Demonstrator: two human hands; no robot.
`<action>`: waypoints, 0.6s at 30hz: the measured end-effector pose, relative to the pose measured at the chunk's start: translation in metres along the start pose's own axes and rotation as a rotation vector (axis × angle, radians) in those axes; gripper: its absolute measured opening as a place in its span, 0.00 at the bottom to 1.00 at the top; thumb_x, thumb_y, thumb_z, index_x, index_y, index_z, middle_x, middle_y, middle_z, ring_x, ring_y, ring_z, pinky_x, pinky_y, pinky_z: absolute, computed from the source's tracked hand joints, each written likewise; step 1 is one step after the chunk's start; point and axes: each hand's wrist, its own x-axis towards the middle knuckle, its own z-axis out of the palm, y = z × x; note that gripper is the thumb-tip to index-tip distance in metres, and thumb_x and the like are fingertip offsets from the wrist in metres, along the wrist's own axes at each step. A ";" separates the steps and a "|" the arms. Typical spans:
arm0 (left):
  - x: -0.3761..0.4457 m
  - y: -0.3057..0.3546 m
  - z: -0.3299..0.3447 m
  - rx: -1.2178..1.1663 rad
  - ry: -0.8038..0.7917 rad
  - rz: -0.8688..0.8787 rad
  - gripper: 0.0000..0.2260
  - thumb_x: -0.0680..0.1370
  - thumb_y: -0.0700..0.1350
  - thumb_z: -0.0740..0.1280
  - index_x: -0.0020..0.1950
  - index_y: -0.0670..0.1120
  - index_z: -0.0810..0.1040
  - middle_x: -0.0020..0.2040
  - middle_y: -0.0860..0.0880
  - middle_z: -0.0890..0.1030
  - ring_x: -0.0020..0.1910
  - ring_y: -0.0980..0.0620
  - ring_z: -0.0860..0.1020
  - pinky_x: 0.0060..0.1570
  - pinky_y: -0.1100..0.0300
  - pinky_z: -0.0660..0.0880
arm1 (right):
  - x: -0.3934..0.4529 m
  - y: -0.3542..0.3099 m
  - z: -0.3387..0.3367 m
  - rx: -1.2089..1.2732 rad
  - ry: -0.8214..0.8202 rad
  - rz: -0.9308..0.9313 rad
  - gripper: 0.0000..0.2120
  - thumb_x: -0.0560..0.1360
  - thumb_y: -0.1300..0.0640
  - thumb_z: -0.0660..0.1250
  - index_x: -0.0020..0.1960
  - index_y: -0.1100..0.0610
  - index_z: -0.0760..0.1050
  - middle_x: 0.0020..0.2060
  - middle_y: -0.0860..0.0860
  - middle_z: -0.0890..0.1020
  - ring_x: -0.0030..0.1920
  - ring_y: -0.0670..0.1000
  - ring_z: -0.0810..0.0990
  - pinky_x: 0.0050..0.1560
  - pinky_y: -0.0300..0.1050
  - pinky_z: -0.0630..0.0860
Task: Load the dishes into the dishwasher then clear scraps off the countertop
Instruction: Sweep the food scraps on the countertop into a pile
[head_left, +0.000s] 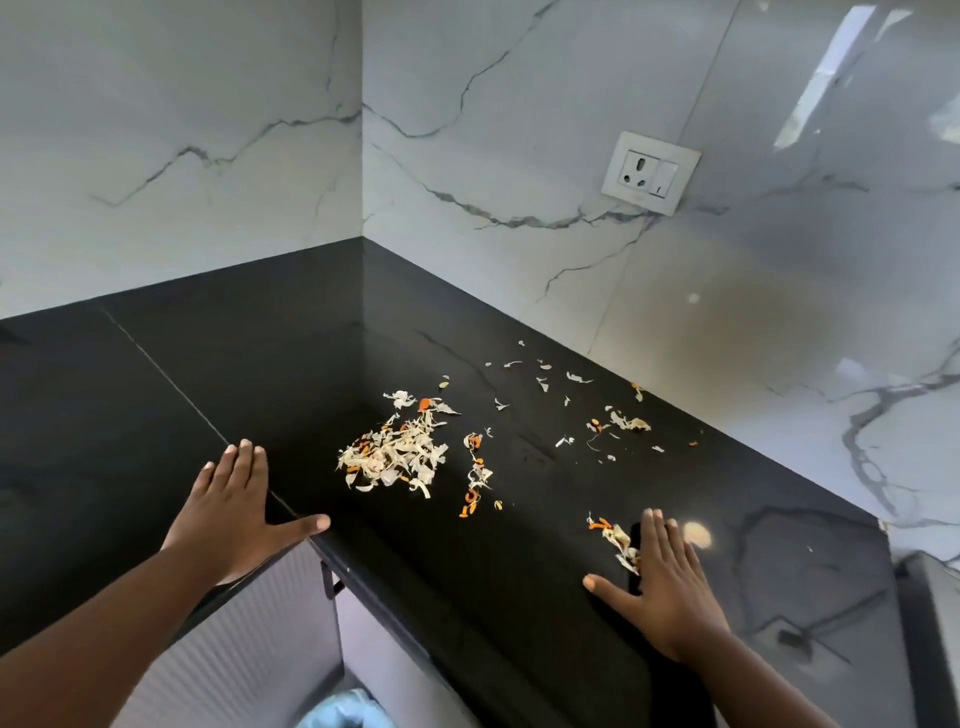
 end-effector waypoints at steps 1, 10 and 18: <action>0.001 0.001 0.001 0.002 -0.001 -0.008 0.61 0.59 0.83 0.36 0.77 0.40 0.38 0.79 0.43 0.40 0.77 0.47 0.38 0.75 0.50 0.39 | 0.008 -0.001 -0.001 -0.002 -0.012 -0.033 0.58 0.62 0.18 0.46 0.75 0.55 0.27 0.76 0.50 0.33 0.74 0.48 0.29 0.73 0.44 0.33; 0.002 0.003 -0.001 0.002 -0.046 -0.046 0.58 0.58 0.84 0.39 0.74 0.45 0.33 0.76 0.48 0.34 0.74 0.52 0.32 0.74 0.53 0.36 | 0.079 -0.026 -0.014 -0.132 -0.136 -0.457 0.59 0.63 0.18 0.47 0.74 0.56 0.25 0.72 0.48 0.27 0.73 0.48 0.26 0.72 0.44 0.31; 0.001 0.008 -0.006 -0.014 -0.052 -0.075 0.58 0.59 0.84 0.42 0.77 0.47 0.35 0.76 0.51 0.34 0.73 0.55 0.32 0.73 0.56 0.35 | 0.128 -0.088 -0.005 -0.104 -0.128 -0.655 0.64 0.59 0.15 0.47 0.74 0.57 0.25 0.75 0.51 0.30 0.74 0.50 0.29 0.76 0.49 0.36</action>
